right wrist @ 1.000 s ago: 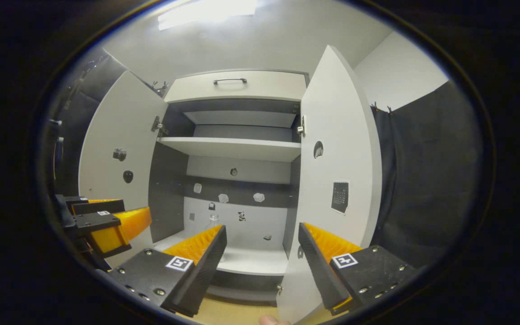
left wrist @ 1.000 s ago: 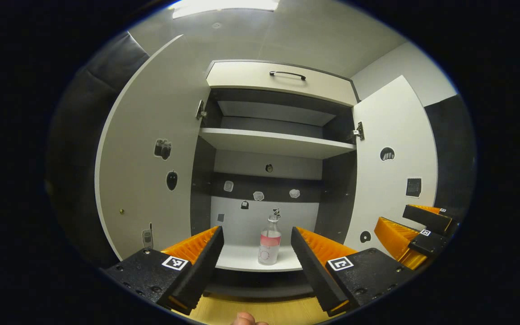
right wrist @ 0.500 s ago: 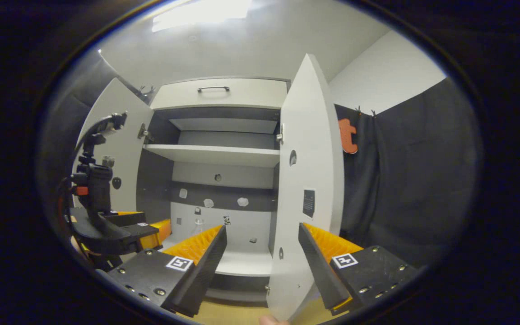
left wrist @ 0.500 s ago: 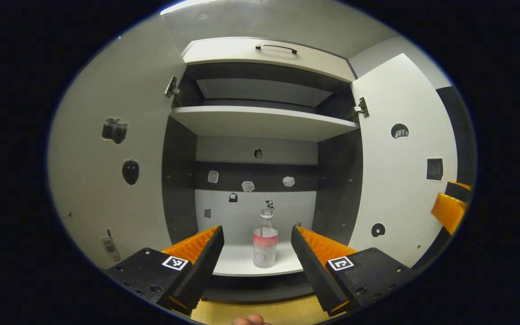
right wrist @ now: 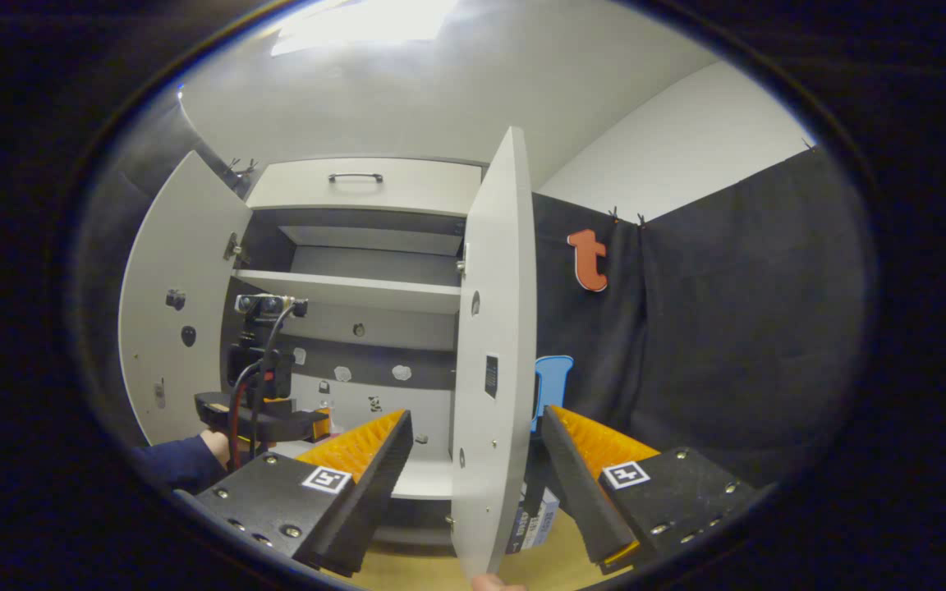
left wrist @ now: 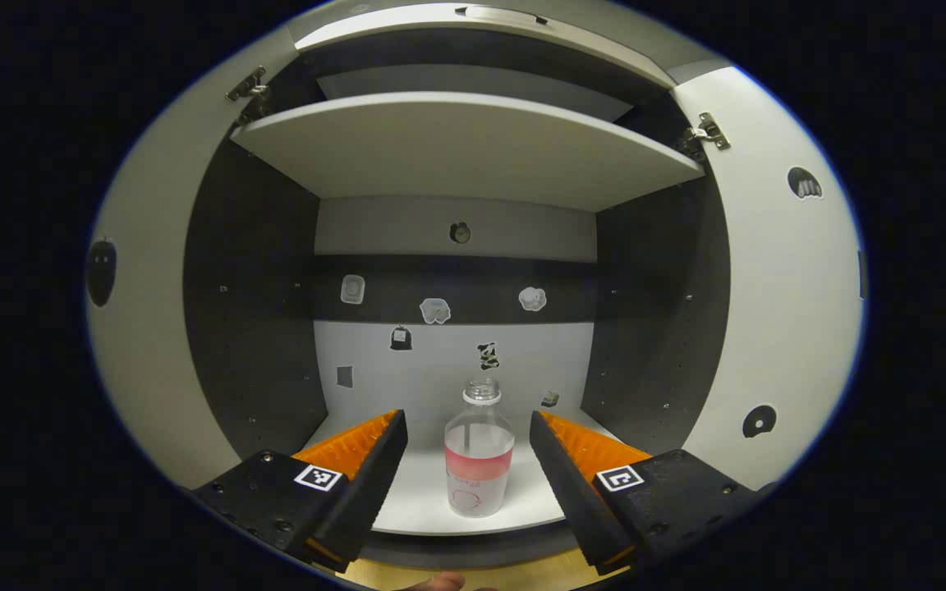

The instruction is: Grasp the bottle in the cabinet with the left hand and place it on the coaster, then close the right door with the right hand and the left door with the left hand.

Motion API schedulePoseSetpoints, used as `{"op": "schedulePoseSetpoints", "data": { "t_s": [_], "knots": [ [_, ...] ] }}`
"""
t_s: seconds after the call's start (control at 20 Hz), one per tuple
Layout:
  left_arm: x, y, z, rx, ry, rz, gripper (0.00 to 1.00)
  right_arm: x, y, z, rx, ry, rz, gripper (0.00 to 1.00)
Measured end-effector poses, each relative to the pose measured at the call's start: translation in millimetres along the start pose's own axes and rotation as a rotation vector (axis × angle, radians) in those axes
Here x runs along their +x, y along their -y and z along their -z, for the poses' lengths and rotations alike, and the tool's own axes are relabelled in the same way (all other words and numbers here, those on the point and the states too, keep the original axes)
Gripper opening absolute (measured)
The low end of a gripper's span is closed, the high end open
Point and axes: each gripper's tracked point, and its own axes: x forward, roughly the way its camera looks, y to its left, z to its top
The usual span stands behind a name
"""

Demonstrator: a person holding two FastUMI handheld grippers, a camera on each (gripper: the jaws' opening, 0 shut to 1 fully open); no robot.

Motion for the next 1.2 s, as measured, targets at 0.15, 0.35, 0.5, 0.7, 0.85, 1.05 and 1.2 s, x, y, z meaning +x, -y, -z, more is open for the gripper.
{"op": "schedulePoseSetpoints", "data": {
  "t_s": [0.15, 0.35, 0.5, 0.7, 0.85, 1.05, 1.2],
  "knots": [
    [22, 0, 9, 0.005, -0.027, -0.005, 0.97, -6, 20, 4, -0.014, -0.017, 0.063, 0.95],
    [42, 0, 23, -0.003, -0.074, -0.013, 0.97, -14, 35, 7, -0.032, -0.034, 0.114, 0.99],
    [50, -3, 36, -0.006, -0.145, -0.02, 0.95, -15, 38, 9, -0.03, -0.038, 0.123, 0.95],
    [52, -7, 36, -0.013, -0.182, -0.039, 0.8, -16, 37, 11, -0.028, -0.04, 0.115, 0.95],
    [47, -7, 37, -0.024, -0.205, -0.021, 0.8, -16, 36, 10, -0.022, -0.033, 0.104, 0.93],
    [17, 5, 34, -0.056, -0.206, 0.051, 0.8, -20, 35, 4, 0.0, -0.016, 0.086, 0.95],
    [-10, 14, 31, -0.061, -0.193, 0.115, 0.8, -21, 33, -1, 0.016, -0.003, 0.066, 0.95]
  ]
}}
